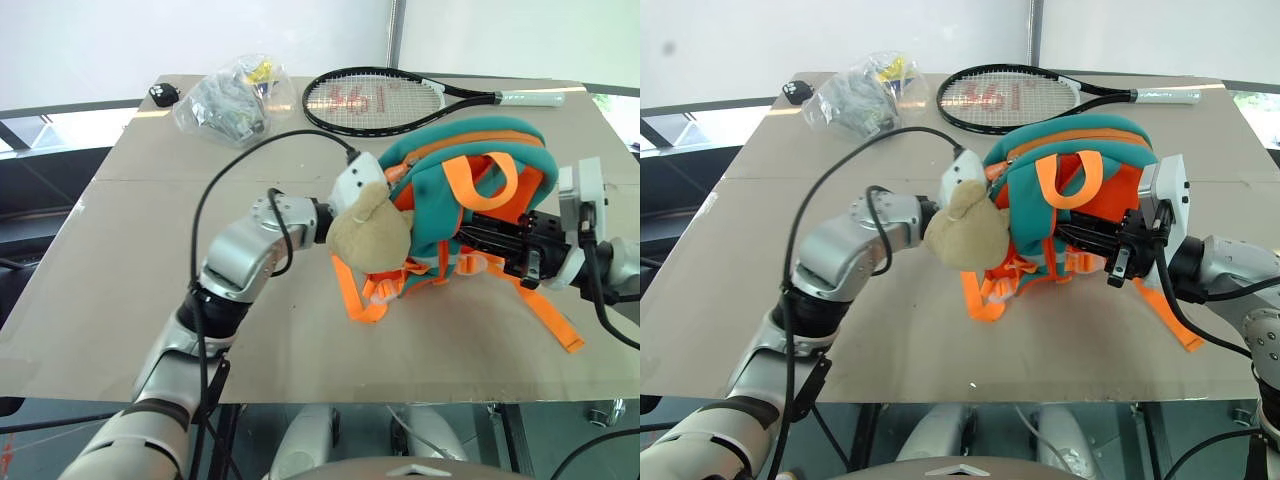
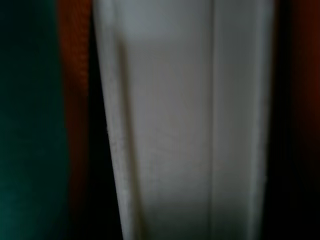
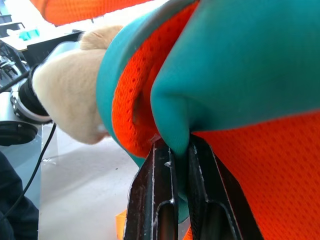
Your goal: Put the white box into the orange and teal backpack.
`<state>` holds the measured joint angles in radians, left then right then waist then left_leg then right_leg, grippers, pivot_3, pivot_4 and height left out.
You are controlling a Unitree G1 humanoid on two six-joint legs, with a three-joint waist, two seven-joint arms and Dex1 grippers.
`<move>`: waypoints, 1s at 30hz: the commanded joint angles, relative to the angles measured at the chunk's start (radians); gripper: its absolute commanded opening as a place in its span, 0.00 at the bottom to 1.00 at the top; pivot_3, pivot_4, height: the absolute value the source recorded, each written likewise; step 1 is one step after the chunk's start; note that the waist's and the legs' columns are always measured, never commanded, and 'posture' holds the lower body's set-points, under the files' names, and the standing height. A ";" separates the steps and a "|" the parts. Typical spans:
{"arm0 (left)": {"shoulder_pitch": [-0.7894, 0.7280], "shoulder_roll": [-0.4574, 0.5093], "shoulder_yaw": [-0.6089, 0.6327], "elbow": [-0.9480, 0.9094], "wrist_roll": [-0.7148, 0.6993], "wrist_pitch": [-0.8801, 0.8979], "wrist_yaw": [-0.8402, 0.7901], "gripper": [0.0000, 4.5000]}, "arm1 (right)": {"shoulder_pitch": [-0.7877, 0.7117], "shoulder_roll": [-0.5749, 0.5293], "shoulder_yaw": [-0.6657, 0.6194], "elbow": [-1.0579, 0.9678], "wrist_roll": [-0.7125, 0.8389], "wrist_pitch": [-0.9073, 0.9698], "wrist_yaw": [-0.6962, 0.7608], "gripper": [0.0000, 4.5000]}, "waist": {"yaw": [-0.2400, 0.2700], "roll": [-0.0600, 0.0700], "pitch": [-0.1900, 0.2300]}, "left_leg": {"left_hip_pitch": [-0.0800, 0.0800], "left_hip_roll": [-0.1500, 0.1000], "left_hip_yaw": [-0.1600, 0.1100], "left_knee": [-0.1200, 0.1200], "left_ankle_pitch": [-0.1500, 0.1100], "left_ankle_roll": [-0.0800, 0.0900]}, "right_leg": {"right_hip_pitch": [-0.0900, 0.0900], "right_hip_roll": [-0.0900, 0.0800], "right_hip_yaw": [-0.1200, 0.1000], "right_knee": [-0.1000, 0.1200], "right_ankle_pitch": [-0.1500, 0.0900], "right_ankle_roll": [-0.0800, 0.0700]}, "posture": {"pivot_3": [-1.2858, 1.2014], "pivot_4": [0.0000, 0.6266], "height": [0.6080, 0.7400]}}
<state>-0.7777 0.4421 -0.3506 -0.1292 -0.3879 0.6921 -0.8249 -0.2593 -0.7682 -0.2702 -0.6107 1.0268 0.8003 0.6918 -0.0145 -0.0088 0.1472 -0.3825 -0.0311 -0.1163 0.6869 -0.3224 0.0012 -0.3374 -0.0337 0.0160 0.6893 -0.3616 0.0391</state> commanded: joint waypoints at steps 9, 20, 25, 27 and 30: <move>0.106 0.247 0.448 -0.062 -0.392 0.192 -0.230 0.96 | 0.009 0.007 0.025 0.043 -0.139 -0.046 -0.064 0.00 | -0.027 0.000 0.000 | 0.002 0.002 -0.002 -0.001 0.000 0.000 | -0.004 -0.002 0.002 0.004 0.000 0.000 | 0.52 0.24 1.00; 0.247 0.369 0.631 -0.157 -0.611 0.333 -0.219 0.96 | -0.102 0.053 0.107 0.158 -0.232 -0.093 -0.023 0.00 | -0.023 0.000 0.000 | 0.001 0.000 -0.006 -0.001 0.000 0.000 | -0.004 -0.004 0.000 -0.001 0.000 0.000 | 0.52 0.24 1.00; 0.244 0.264 0.614 -0.184 -0.613 0.323 -0.038 0.96 | -0.111 0.059 0.113 0.173 -0.246 -0.095 0.006 0.00 | -0.023 0.000 0.000 | 0.001 0.000 -0.005 -0.001 0.000 0.000 | -0.003 -0.005 0.001 -0.001 0.000 0.000 | 0.52 0.24 1.00; 0.215 0.203 0.622 -0.175 -0.644 0.346 0.061 0.96 | -0.111 0.057 0.108 0.173 -0.248 -0.092 0.011 0.00 | -0.023 0.000 0.000 | 0.001 0.000 -0.005 0.000 0.000 0.000 | -0.003 -0.004 0.000 -0.001 0.000 0.000 | 0.52 0.24 1.00; 0.194 0.110 0.658 -0.159 -0.725 0.375 0.201 0.96 | -0.092 0.053 0.092 0.157 -0.245 -0.083 0.011 0.00 | -0.024 0.000 0.000 | 0.001 0.000 -0.005 0.000 0.000 0.000 | -0.003 -0.004 0.001 0.000 0.000 0.000 | 0.52 0.24 1.00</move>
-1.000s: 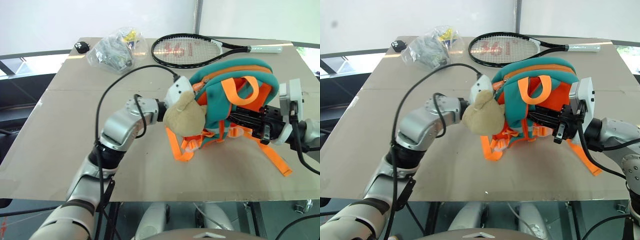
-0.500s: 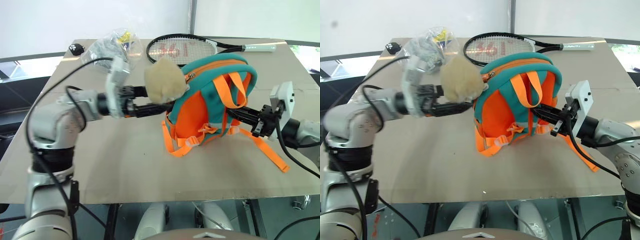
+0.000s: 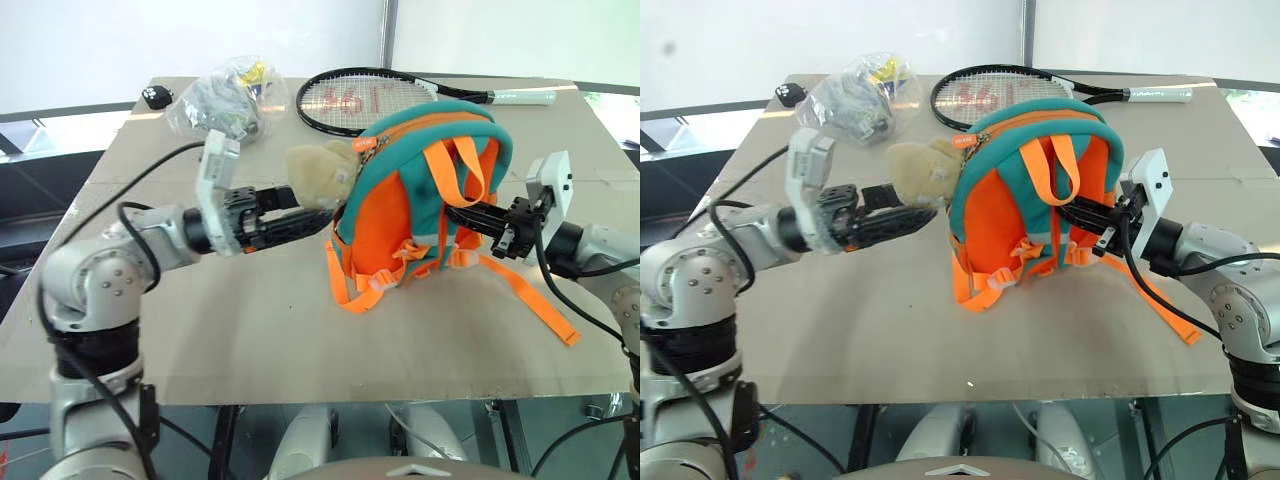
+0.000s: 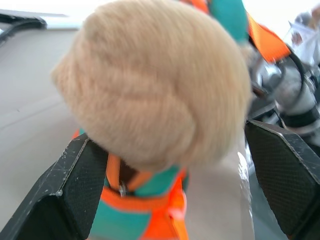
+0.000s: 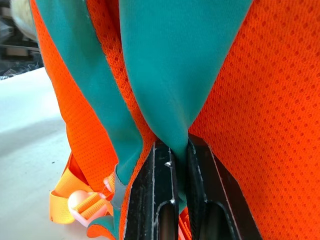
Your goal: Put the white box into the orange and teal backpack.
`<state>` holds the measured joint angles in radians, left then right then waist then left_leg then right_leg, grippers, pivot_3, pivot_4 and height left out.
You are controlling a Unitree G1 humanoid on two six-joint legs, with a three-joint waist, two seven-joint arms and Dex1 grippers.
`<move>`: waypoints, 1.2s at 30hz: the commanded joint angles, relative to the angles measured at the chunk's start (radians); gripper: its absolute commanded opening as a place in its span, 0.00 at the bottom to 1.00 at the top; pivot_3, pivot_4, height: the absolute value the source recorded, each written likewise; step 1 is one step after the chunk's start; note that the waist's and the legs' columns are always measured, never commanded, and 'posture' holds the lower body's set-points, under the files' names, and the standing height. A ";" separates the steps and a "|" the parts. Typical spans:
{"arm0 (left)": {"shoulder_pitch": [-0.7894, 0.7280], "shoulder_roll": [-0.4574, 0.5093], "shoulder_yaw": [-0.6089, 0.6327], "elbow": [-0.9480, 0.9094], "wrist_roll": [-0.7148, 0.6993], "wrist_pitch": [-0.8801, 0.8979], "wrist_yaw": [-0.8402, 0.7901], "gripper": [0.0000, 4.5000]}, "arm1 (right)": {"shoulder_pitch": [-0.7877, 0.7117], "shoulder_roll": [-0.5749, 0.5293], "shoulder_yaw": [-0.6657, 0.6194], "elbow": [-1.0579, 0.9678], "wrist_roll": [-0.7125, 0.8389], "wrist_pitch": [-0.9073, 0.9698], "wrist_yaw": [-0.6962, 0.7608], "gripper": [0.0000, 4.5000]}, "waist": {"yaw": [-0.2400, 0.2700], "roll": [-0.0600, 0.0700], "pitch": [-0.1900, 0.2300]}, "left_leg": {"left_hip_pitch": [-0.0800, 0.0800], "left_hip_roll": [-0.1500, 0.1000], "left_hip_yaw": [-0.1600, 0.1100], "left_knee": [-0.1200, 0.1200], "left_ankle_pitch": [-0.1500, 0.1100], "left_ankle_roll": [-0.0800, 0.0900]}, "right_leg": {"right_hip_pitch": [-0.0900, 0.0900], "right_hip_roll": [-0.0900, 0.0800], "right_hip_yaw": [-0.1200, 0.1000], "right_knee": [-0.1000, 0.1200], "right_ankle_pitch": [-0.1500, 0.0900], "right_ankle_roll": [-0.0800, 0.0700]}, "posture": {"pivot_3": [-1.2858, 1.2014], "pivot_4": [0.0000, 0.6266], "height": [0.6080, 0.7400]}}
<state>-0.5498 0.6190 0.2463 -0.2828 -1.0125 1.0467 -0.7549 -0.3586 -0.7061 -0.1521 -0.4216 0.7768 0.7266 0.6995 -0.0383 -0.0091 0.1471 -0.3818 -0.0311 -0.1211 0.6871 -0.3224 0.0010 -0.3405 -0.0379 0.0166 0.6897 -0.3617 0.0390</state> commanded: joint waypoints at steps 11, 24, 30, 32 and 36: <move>-0.059 -0.167 0.116 0.052 -0.288 0.030 0.358 0.19 | 0.072 -0.014 -0.066 -0.070 0.005 0.002 -0.033 0.00 | 0.001 -0.001 0.000 | 0.001 0.000 0.001 0.001 0.000 0.000 | 0.001 0.000 0.001 0.005 0.000 0.000 | 0.52 0.24 1.00; 0.214 -0.082 0.134 0.045 -0.250 -0.009 0.330 0.11 | -0.023 0.100 -0.153 0.052 -0.039 -0.001 -0.272 0.00 | -0.003 0.000 -0.001 | 0.004 0.000 0.004 -0.001 0.000 0.000 | -0.001 0.000 0.004 0.004 0.000 0.000 | 0.52 0.24 1.00; 0.379 -0.072 0.085 0.085 -0.083 -0.062 0.348 0.11 | -0.074 0.122 -0.182 0.096 -0.040 0.036 -0.376 0.00 | 0.009 0.000 -0.002 | 0.004 -0.001 0.000 -0.001 0.000 0.000 | -0.001 -0.001 0.003 0.003 0.000 0.000 | 0.52 0.24 1.00; 0.402 -0.074 0.068 0.099 -0.041 -0.069 0.363 0.11 | -0.086 0.122 -0.193 0.104 -0.037 0.044 -0.399 0.00 | 0.010 0.000 -0.002 | 0.003 -0.001 0.000 -0.001 0.000 0.000 | -0.001 -0.001 0.003 0.003 0.000 0.000 | 0.52 0.24 1.00; 0.432 -0.081 0.005 0.141 0.061 -0.104 0.372 0.11 | -0.104 0.121 -0.207 0.116 -0.044 0.049 -0.437 0.00 | 0.007 0.001 -0.003 | 0.004 -0.001 0.000 -0.001 0.000 0.000 | -0.001 -0.001 0.003 0.003 0.000 0.000 | 0.52 0.24 1.00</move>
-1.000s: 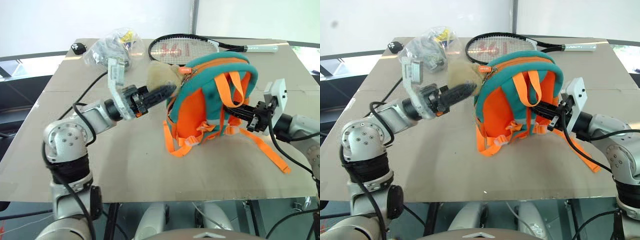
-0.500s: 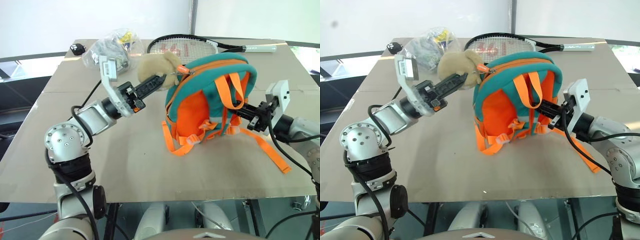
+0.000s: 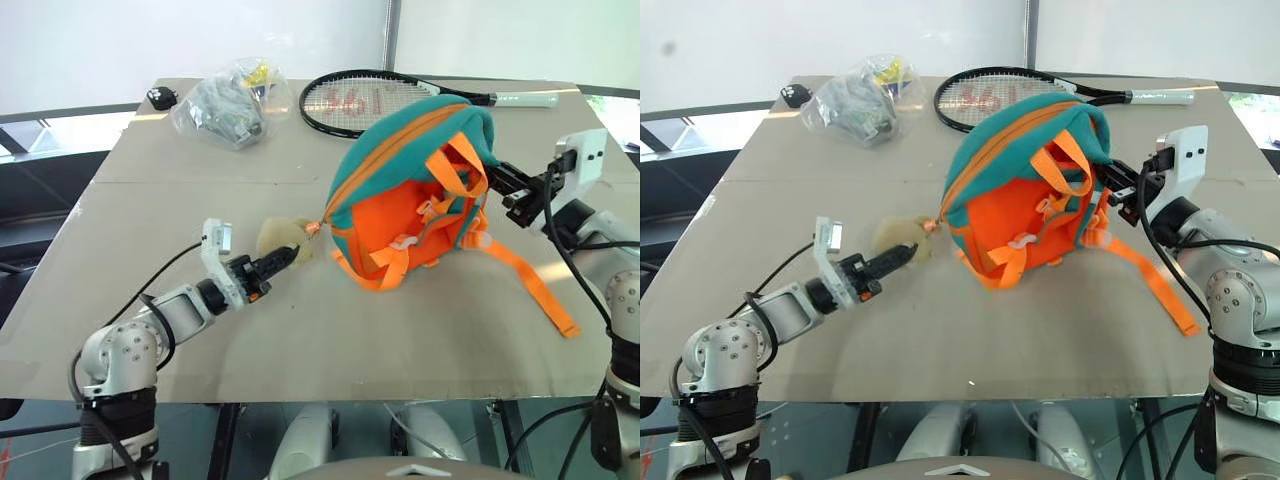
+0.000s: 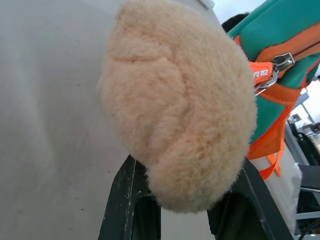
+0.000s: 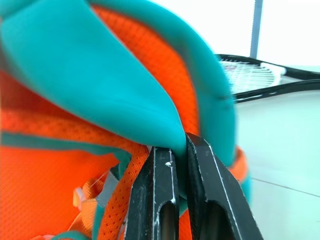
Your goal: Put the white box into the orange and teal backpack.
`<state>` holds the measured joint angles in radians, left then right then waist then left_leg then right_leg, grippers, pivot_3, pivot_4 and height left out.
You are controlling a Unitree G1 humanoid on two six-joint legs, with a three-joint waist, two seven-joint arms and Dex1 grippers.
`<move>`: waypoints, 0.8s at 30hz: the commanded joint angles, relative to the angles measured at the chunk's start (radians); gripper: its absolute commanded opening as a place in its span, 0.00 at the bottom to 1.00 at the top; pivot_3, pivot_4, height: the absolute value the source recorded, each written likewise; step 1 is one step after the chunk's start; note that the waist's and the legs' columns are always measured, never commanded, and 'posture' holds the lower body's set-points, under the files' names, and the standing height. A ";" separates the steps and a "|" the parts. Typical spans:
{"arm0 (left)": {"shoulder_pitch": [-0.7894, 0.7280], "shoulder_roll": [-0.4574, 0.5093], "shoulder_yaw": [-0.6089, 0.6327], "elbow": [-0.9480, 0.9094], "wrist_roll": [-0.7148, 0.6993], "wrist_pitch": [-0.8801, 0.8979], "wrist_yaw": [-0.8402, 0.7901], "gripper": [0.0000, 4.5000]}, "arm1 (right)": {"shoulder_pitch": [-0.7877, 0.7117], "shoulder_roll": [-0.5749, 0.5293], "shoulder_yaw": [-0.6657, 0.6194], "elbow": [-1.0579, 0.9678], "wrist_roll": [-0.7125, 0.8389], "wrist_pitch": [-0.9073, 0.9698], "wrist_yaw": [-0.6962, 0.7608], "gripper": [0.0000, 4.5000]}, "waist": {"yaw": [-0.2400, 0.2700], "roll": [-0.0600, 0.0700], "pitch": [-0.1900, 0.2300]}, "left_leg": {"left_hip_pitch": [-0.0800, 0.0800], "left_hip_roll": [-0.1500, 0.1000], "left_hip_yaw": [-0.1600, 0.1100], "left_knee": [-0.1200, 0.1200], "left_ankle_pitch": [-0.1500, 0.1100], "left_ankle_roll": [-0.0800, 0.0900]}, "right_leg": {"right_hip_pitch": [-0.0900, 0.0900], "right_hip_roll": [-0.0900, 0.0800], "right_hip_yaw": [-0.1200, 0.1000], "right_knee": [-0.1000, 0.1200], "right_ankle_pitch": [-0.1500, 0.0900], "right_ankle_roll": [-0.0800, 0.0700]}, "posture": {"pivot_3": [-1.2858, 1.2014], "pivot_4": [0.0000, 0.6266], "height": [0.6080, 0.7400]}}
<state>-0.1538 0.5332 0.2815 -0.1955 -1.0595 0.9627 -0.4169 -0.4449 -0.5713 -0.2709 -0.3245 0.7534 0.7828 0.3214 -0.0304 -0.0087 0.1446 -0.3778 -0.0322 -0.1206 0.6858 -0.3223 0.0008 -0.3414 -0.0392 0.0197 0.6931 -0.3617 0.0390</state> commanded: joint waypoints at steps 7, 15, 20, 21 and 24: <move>-0.144 -0.156 -0.141 0.102 0.216 -0.178 0.031 0.11 | -0.072 0.003 -0.131 0.016 -0.058 -0.145 -0.083 0.00 | 0.017 0.001 -0.002 | -0.001 -0.001 0.000 0.001 0.000 0.000 | 0.000 0.000 0.000 0.000 0.000 0.000 | 0.52 0.24 1.00; -0.325 -0.229 -0.208 0.164 0.296 -0.201 -0.026 0.11 | 0.057 -0.038 -0.156 -0.094 -0.037 -0.154 0.008 0.00 | 0.016 0.001 -0.002 | -0.006 0.000 0.005 0.002 0.000 0.000 | 0.000 0.002 -0.002 0.002 0.000 0.000 | 0.52 0.24 1.00; -0.298 -0.187 -0.305 0.187 0.377 -0.224 -0.154 0.11 | 0.210 -0.037 -0.126 -0.133 -0.091 -0.168 0.020 0.00 | 0.010 0.001 -0.002 | -0.006 0.002 0.017 0.001 0.000 0.000 | 0.000 0.004 0.002 0.001 0.000 0.000 | 0.52 0.24 1.00; -0.280 -0.177 -0.310 0.164 0.383 -0.228 -0.166 0.22 | 0.264 -0.071 -0.112 -0.139 -0.132 -0.212 0.082 0.07 | 0.011 0.001 -0.002 | -0.005 0.002 0.016 0.001 0.000 0.000 | 0.000 0.004 0.002 0.002 0.000 0.000 | 0.52 0.24 1.00; -0.207 -0.130 -0.288 0.041 0.396 -0.237 -0.173 0.49 | 0.340 -0.108 -0.149 -0.143 -0.132 -0.237 0.158 0.27 | 0.013 0.001 -0.002 | -0.001 0.002 0.010 0.000 0.000 0.000 | 0.000 0.002 0.004 0.000 0.000 0.000 | 0.52 0.24 1.00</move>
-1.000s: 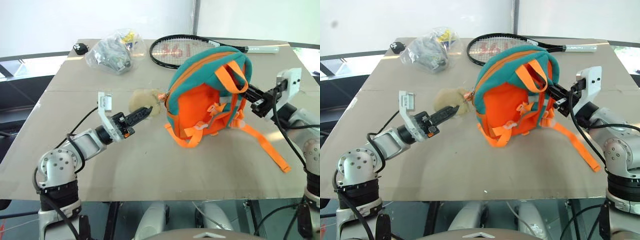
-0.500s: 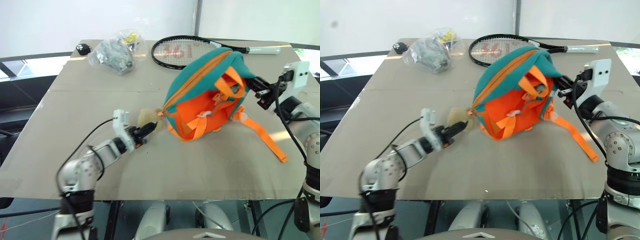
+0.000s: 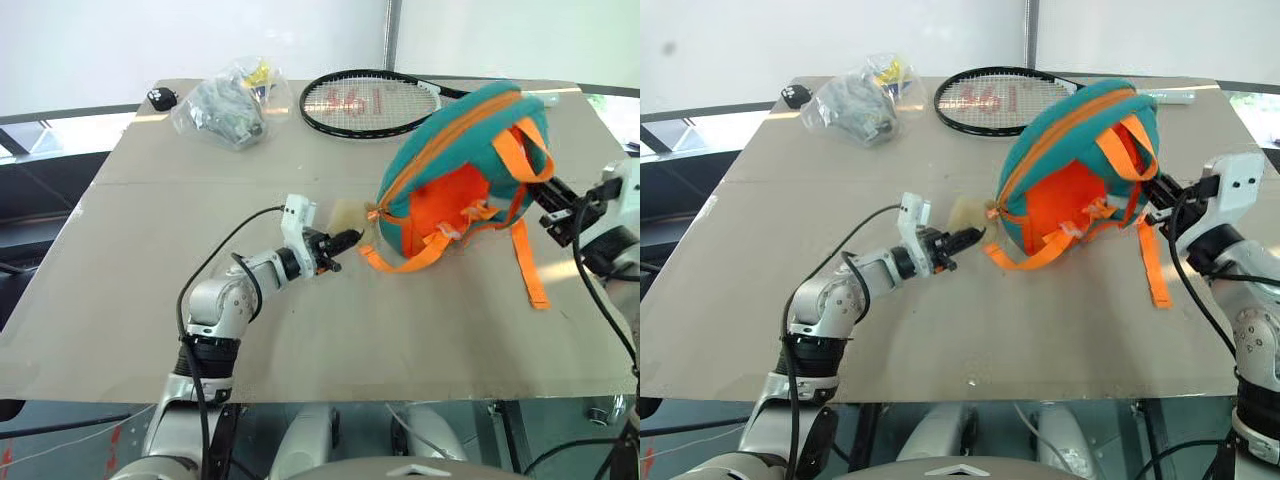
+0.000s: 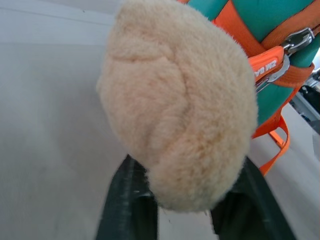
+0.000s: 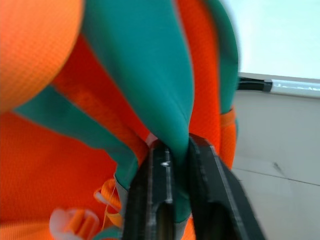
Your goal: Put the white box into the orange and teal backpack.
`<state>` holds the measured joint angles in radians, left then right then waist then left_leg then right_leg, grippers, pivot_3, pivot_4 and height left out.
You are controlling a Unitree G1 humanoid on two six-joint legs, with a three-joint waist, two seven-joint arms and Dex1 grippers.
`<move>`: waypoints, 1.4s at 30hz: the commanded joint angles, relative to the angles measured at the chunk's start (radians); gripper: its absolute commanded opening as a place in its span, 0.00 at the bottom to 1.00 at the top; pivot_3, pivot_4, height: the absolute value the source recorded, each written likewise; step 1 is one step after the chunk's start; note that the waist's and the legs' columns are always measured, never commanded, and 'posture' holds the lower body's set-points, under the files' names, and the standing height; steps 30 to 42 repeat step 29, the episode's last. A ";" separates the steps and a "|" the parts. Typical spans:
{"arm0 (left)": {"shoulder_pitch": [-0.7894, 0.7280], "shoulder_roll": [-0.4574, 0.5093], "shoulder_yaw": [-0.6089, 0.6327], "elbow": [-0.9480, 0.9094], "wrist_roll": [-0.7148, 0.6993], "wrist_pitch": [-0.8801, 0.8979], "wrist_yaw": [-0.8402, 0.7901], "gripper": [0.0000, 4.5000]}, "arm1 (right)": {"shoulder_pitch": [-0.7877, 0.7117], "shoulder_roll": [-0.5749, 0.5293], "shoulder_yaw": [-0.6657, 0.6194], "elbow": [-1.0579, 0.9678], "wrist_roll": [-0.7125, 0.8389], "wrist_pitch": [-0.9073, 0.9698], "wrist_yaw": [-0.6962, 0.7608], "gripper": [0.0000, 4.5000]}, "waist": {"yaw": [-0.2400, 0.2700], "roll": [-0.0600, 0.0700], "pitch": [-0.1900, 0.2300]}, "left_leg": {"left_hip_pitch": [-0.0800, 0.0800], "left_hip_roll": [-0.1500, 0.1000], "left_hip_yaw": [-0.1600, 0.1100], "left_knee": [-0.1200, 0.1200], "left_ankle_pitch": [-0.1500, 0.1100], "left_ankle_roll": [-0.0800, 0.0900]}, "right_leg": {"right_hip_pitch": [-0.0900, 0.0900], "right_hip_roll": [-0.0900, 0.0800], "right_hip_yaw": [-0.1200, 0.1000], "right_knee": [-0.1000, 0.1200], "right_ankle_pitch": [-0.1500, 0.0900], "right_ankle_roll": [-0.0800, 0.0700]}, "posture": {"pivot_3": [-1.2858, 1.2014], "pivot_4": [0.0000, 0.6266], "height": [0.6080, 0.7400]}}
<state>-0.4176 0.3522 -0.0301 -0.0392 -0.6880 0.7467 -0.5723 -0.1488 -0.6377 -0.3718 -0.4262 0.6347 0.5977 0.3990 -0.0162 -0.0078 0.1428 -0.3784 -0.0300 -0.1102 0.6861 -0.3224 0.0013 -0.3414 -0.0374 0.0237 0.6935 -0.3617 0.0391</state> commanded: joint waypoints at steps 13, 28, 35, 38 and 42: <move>0.456 0.262 0.164 -0.379 0.055 -0.216 -0.219 1.00 | 0.504 -0.147 -0.167 -0.084 0.051 -0.108 0.498 1.00 | 0.007 0.001 0.000 | 0.000 0.001 -0.003 -0.003 0.000 0.000 | 0.002 0.000 0.001 -0.007 0.000 0.000 | 0.52 0.24 1.00; 0.770 0.320 0.399 -0.403 0.061 -0.333 -0.299 1.00 | 0.617 -0.142 -0.254 0.162 -0.128 -0.394 0.629 1.00 | 0.008 0.004 0.001 | 0.004 0.001 -0.006 -0.006 -0.001 0.001 | 0.008 -0.001 -0.002 -0.015 0.000 0.000 | 0.52 0.24 1.00; 0.762 0.316 0.396 -0.403 0.052 -0.322 -0.292 1.00 | 0.608 -0.144 -0.249 0.171 -0.128 -0.395 0.632 1.00 | 0.008 0.004 0.001 | 0.004 0.001 -0.006 -0.006 -0.001 0.001 | 0.009 -0.001 -0.002 -0.015 0.000 0.000 | 0.52 0.24 1.00; 0.762 0.316 0.396 -0.403 0.052 -0.322 -0.292 1.00 | 0.608 -0.144 -0.249 0.171 -0.128 -0.395 0.632 1.00 | 0.008 0.004 0.001 | 0.004 0.001 -0.006 -0.006 -0.001 0.001 | 0.009 -0.001 -0.002 -0.015 0.000 0.000 | 0.52 0.24 1.00; 0.762 0.316 0.396 -0.403 0.052 -0.322 -0.292 1.00 | 0.608 -0.144 -0.249 0.171 -0.128 -0.395 0.632 1.00 | 0.008 0.004 0.001 | 0.004 0.001 -0.006 -0.006 -0.001 0.001 | 0.009 -0.001 -0.002 -0.015 0.000 0.000 | 0.52 0.24 1.00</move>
